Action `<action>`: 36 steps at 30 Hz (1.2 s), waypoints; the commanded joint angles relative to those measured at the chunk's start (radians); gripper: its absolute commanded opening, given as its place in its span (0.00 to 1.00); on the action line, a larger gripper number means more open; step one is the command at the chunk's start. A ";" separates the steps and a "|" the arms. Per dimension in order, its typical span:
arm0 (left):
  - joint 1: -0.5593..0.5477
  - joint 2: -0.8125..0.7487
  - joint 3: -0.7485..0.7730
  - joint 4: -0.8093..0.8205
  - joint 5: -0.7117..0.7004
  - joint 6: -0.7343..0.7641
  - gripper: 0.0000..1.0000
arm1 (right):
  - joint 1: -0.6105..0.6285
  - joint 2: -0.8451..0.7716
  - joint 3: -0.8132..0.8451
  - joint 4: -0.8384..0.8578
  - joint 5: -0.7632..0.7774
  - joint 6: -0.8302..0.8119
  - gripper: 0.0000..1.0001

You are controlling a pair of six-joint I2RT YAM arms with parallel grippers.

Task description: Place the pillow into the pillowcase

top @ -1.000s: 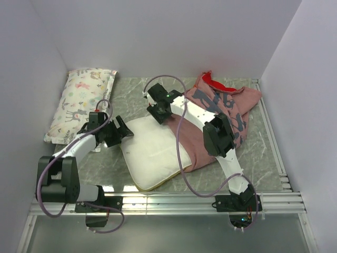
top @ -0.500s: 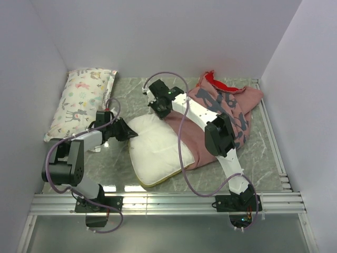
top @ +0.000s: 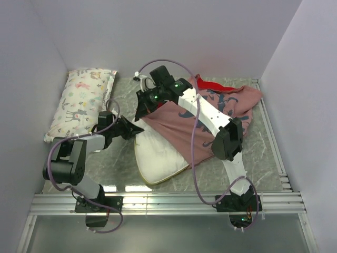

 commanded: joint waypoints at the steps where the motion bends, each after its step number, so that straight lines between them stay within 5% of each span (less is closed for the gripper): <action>1: 0.005 -0.013 -0.031 0.031 -0.020 -0.027 0.01 | -0.042 -0.009 -0.036 0.054 0.002 -0.015 0.12; 2: 0.005 -0.018 -0.025 0.002 -0.023 -0.009 0.24 | -0.054 -0.008 -0.040 0.027 0.029 -0.038 0.22; 3: 0.009 -0.022 -0.007 -0.034 -0.018 0.006 0.43 | -0.065 -0.011 -0.045 -0.041 0.049 -0.078 0.57; 5: 0.017 -0.050 0.056 -0.131 0.017 0.116 0.60 | -0.116 -0.070 -0.091 -0.100 0.075 -0.122 0.75; 7: 0.017 -0.114 0.111 -0.331 0.011 0.263 0.65 | -0.166 -0.157 -0.255 -0.099 0.083 -0.126 0.89; 10: 0.017 -0.236 0.177 -0.533 -0.053 0.617 0.73 | -0.272 -0.372 -0.504 -0.065 0.125 -0.133 0.90; 13: -0.042 -0.330 0.219 -0.645 -0.125 0.890 0.93 | -0.366 -0.543 -0.707 -0.063 0.228 -0.163 0.90; 16: -0.211 -0.373 0.254 -0.777 -0.236 1.112 0.93 | -0.427 -0.624 -0.865 -0.082 0.445 -0.204 0.85; 22: -0.450 -0.348 0.239 -0.836 -0.276 1.234 0.90 | -0.476 -0.532 -0.985 -0.041 0.621 -0.210 0.78; 27: -0.595 -0.297 0.221 -0.774 -0.313 1.212 0.89 | -0.479 -0.275 -0.805 0.090 0.597 -0.183 0.77; 32: -0.682 -0.234 0.239 -0.681 -0.379 1.122 0.90 | -0.476 -0.003 -0.251 -0.033 0.517 -0.103 0.75; 36: -0.745 -0.217 0.251 -0.629 -0.418 1.080 0.93 | -0.490 -0.073 -0.196 -0.077 0.445 -0.066 0.79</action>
